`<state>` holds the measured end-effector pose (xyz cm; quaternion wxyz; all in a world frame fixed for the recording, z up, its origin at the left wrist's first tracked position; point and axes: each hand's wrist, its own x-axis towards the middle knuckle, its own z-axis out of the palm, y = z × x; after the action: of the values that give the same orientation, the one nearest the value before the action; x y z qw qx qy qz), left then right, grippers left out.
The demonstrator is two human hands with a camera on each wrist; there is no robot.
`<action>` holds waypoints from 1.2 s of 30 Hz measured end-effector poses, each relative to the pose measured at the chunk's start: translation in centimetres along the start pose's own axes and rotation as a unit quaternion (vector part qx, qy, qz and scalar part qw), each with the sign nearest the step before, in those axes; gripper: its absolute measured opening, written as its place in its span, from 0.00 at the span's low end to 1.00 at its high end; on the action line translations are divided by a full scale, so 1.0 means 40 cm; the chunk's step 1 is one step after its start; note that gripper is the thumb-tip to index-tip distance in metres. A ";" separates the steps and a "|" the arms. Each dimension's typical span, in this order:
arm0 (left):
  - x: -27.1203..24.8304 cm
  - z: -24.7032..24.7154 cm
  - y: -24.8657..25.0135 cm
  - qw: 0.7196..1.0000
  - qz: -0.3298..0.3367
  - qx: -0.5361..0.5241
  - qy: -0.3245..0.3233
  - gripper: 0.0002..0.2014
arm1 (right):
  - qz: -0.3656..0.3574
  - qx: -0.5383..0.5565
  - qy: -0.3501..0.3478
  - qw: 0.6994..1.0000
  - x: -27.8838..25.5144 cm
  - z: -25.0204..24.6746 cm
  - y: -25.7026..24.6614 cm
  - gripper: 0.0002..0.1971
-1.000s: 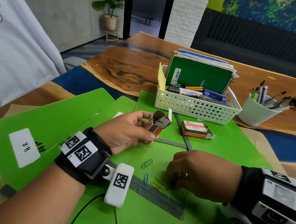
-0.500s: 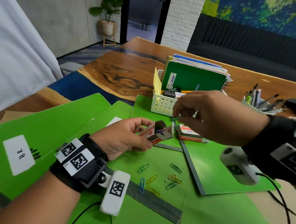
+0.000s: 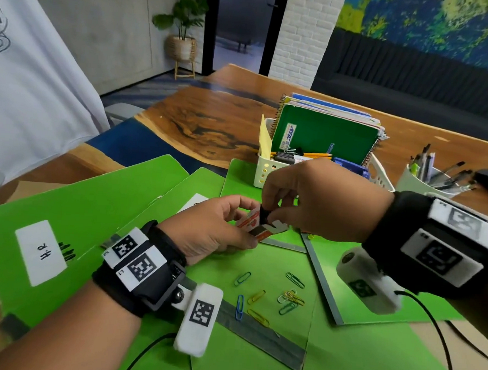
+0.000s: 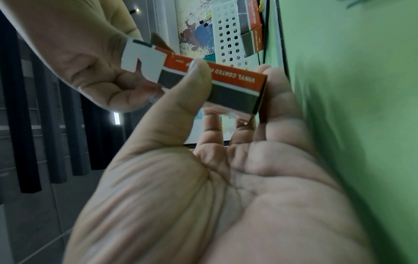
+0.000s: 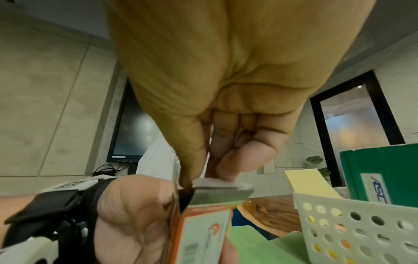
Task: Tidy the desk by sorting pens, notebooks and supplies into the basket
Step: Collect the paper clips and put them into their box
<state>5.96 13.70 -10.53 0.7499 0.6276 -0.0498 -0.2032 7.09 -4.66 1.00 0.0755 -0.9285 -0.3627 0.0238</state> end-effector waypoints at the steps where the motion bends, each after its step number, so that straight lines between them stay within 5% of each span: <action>1: -0.001 0.000 0.001 1.000 0.002 -0.010 -0.003 0.31 | 0.002 0.001 -0.001 1.000 -0.005 -0.003 0.004 0.05; 14: -0.005 0.006 -0.008 0.999 0.012 -0.022 -0.048 0.33 | -0.043 0.006 0.035 0.998 -0.019 0.027 0.010 0.06; 20: -0.002 -0.014 0.014 0.996 0.040 -0.069 0.046 0.29 | -0.040 0.054 0.256 0.964 -0.060 0.029 0.041 0.04; 21: 0.001 -0.016 0.016 0.994 0.043 -0.080 0.060 0.29 | -0.026 0.036 0.230 0.972 -0.077 0.041 0.046 0.04; 23: 0.005 -0.017 0.014 0.992 0.044 -0.096 0.073 0.29 | 0.037 -0.013 0.059 0.997 -0.115 0.082 0.051 0.06; 26: 0.004 -0.013 0.010 0.994 0.029 -0.086 0.060 0.31 | 0.094 -0.063 -0.157 0.981 -0.167 0.162 0.045 0.23; 36: 0.004 -0.008 0.004 0.998 0.003 -0.058 0.026 0.34 | -0.047 -0.078 -0.140 0.986 -0.173 0.230 0.003 0.07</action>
<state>6.25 13.98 -10.49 0.7865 0.5883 -0.0201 -0.1870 1.15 -8.30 -8.16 -0.0474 -0.9009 -0.4139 0.1217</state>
